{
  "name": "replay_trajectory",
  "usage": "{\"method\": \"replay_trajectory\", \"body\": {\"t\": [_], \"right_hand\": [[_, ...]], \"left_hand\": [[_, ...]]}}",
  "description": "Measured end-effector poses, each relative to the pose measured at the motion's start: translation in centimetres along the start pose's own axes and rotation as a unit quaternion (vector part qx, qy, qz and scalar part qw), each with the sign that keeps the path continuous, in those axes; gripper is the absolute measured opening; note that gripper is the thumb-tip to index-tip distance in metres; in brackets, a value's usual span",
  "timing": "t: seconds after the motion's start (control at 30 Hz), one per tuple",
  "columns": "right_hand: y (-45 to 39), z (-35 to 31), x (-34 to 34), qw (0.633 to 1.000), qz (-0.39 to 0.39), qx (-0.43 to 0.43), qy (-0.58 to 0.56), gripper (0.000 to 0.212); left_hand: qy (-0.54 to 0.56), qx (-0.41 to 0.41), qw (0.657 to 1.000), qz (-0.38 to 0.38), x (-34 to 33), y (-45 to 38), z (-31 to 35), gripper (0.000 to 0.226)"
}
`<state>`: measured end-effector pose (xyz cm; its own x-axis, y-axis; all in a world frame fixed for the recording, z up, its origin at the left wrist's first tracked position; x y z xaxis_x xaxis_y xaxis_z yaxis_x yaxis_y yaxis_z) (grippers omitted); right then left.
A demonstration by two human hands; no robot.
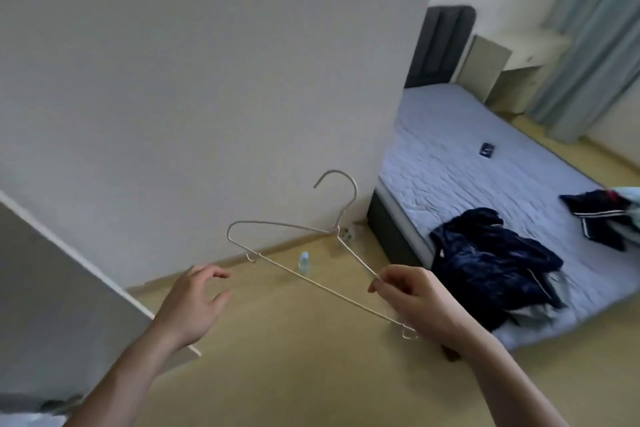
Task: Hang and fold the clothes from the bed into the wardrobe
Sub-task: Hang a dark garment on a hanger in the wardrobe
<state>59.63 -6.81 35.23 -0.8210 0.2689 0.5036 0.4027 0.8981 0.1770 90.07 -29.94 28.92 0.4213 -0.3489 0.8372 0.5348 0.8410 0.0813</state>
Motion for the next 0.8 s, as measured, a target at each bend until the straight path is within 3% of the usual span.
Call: {"method": "replay_trajectory", "body": {"t": [0.4, 0.8], "right_hand": [[3.4, 18.1, 24.3, 0.983, 0.158, -0.076, -0.051, 0.015], [1.0, 32.2, 41.6, 0.944, 0.284, -0.143, -0.092, 0.024]], "left_hand": [[0.031, -0.086, 0.987, -0.133, -21.4, -7.0, 28.3, 0.023], [-0.063, -0.173, 0.948, -0.261, -36.7, -21.2, 45.3, 0.028]]}}
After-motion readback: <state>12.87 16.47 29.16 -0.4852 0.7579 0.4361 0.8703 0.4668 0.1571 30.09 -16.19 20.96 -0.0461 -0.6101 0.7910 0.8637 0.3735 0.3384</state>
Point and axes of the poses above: each hand's wrist, its own y-axis away from the middle knuckle, its own x-axis out of the back of the hand, z = x × y, the point moved 4 cm from there along -y, towards the middle knuckle, and after that the axes turned 6 degrees about -y, right-handed, at the moved point
